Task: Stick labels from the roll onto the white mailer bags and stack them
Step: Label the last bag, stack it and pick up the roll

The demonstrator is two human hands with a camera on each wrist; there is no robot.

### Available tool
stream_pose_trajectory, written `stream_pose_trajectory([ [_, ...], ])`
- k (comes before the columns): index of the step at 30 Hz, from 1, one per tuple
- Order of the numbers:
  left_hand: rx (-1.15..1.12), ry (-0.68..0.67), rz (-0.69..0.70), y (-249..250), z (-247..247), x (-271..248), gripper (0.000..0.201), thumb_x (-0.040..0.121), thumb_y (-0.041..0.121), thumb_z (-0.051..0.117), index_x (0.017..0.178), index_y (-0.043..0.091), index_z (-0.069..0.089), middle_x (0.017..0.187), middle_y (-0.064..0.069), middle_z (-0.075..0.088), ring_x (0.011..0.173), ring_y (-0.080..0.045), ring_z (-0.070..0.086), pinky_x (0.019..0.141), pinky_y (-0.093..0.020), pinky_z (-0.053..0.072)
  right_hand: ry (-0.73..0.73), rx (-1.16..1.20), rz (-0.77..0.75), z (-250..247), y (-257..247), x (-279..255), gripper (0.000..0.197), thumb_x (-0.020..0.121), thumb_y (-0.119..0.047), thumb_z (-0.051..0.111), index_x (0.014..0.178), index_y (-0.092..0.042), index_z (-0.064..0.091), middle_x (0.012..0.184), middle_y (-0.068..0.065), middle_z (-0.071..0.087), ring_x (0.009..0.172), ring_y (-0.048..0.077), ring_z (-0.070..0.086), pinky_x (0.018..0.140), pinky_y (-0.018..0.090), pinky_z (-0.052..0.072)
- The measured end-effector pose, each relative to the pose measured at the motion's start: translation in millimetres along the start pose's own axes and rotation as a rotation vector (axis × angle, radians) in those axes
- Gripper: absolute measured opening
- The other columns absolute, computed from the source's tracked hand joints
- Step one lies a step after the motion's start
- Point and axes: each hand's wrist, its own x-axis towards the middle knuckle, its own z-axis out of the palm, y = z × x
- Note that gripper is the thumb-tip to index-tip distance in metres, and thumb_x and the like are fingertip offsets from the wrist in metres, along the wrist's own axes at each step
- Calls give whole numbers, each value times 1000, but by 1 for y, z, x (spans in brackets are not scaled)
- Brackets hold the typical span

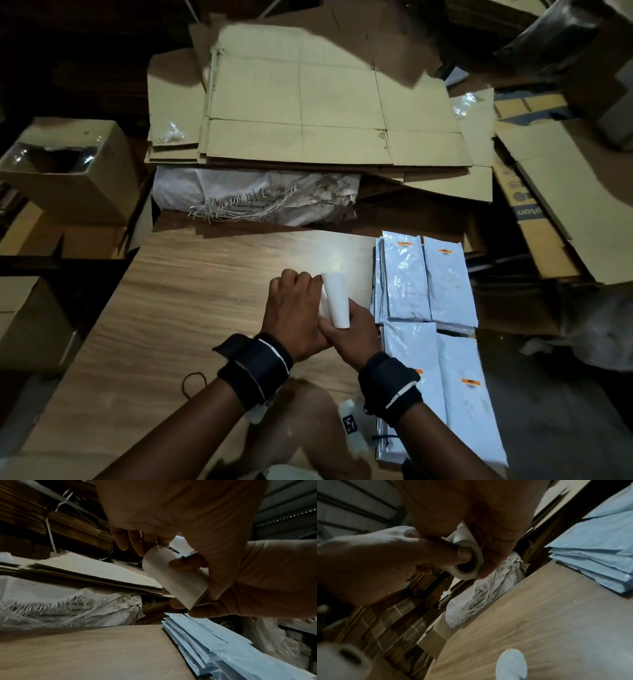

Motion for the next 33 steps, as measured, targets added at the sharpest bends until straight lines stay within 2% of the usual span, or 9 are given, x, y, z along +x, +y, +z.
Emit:
stream_pose_trajectory([
  [5,-272,-27,-1,-3,3,-2,98,59,65,68,140,19,40,130,3,46,118,-20,42,93,-34,37,-2,242,100,-8,-3,7,11,78,-16,80,78,-13,70,68,-3,69,64,8,64,57,25,53],
  [9,-555,20,-28,-7,9,-7,94,62,54,81,139,19,40,138,8,47,124,-10,46,102,-33,41,-99,593,283,-14,-2,12,41,77,-20,76,109,3,66,98,25,70,92,41,70,79,54,57],
  [12,-507,51,24,-11,10,-4,86,61,46,80,134,16,47,129,4,53,116,-15,51,96,-36,45,-98,520,293,-16,-2,12,37,76,-21,77,104,2,68,98,26,70,94,41,69,78,52,58],
  [15,-327,23,89,-14,9,-1,81,60,45,72,131,13,50,120,-2,55,109,-25,51,89,-43,46,-28,269,191,-18,0,14,18,78,-19,81,91,-10,73,88,10,75,87,28,72,76,45,60],
  [18,-185,-20,91,-13,7,6,78,58,43,69,128,14,50,110,-4,54,101,-28,50,82,-42,47,-49,51,93,-14,0,15,21,74,-23,83,90,-15,70,83,-1,74,77,10,70,68,30,57],
  [23,-35,-35,128,-6,7,18,77,58,45,72,126,16,52,108,-4,51,96,-28,49,76,-36,41,12,-60,75,-5,2,16,27,69,-24,82,85,-15,63,78,-2,69,68,6,63,55,19,46],
  [26,-105,-23,136,-6,9,19,88,63,41,70,142,15,40,127,-6,46,110,-29,47,87,-36,41,55,96,90,-6,-1,19,23,70,-15,83,87,-11,67,81,1,72,72,10,67,60,24,52],
  [29,-399,21,52,-14,13,16,102,67,42,76,151,17,24,149,-2,33,134,-19,34,105,-32,30,-5,468,213,-13,-3,22,31,76,-12,81,104,-5,70,98,15,74,94,30,71,81,42,59],
  [33,-759,-52,11,-21,15,14,103,65,39,86,149,21,29,151,12,37,138,-4,37,109,-24,35,-181,680,329,-23,0,24,51,77,-22,74,119,2,60,114,29,65,105,45,65,92,55,52],
])
